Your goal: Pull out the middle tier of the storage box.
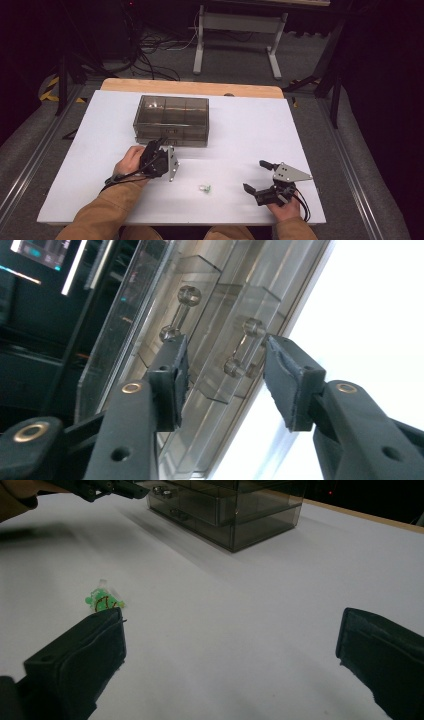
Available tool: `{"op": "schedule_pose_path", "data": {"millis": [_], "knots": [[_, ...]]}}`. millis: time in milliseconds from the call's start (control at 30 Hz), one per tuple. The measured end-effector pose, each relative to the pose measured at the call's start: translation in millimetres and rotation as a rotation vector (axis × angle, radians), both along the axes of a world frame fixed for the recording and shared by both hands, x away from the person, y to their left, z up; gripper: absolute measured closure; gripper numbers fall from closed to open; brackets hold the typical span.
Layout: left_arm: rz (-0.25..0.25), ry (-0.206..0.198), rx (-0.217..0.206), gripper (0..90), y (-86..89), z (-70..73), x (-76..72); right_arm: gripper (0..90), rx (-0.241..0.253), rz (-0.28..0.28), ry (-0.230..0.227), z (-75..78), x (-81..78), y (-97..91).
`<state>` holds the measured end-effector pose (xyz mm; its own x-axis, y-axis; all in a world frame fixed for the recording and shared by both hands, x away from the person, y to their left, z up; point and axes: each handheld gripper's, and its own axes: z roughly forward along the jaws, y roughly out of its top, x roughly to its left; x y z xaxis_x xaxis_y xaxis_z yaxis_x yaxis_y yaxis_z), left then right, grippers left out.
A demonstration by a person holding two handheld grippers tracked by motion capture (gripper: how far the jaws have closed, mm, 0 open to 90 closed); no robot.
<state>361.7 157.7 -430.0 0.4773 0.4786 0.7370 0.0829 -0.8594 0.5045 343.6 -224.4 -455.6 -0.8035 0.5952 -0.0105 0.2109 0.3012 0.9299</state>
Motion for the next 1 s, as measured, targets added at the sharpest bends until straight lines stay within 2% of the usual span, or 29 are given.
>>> {"op": "schedule_pose_path", "data": {"millis": [33, 67, 133, 200, 233, 300, 433, 733, 900, 1000], "knots": [[-0.006, 0.013, -0.024, 52.2, 1.5, 1.9, 0.3, 0.0, 0.0, 0.0, 0.0, 0.0, 0.0, 0.0], [-0.006, 0.013, -0.024, 51.8, 1.5, 1.9, 0.3, 0.0, 0.0, 0.0, 0.0, 0.0, 0.0, 0.0], [-0.026, 0.058, -0.105, 50.2, 6.2, 7.6, 1.3, 0.0, 0.0, 0.0, 0.0, 0.0, 0.0, 0.0], [-0.04, 0.093, -0.159, 47.5, 9.7, 11.6, 2.7, 0.0, 0.0, 0.0, 0.0, 0.0, 0.0, 0.0], [-0.04, 0.093, -0.159, 44.8, 9.7, 11.6, 2.7, 0.0, 0.001, 0.0, 0.0, 0.0, 0.0, 0.0], [-0.057, 0.149, -0.228, 40.2, 14.6, 15.9, 5.6, 0.0, 0.0, 0.0, -0.001, -0.1, 0.0, 0.1], [-0.089, 0.216, -0.313, 35.0, 20.8, 20.4, 8.5, 0.0, 0.0, 0.001, 0.001, 0.0, -0.1, 0.2], [-0.164, 0.314, -0.485, 25.4, 31.2, 27.9, 13.1, 0.0, 0.001, 0.002, 0.0, 0.0, 0.0, 0.1], [-0.189, 0.364, -0.535, 23.2, 36.2, 29.6, 16.3, 0.0, 0.001, 0.002, 0.0, -0.1, 0.2, 0.1], [-0.206, 0.399, -0.583, 21.1, 39.9, 30.5, 19.2, 0.0, 0.001, 0.002, 0.002, -0.1, 0.2, 0.1]]}}
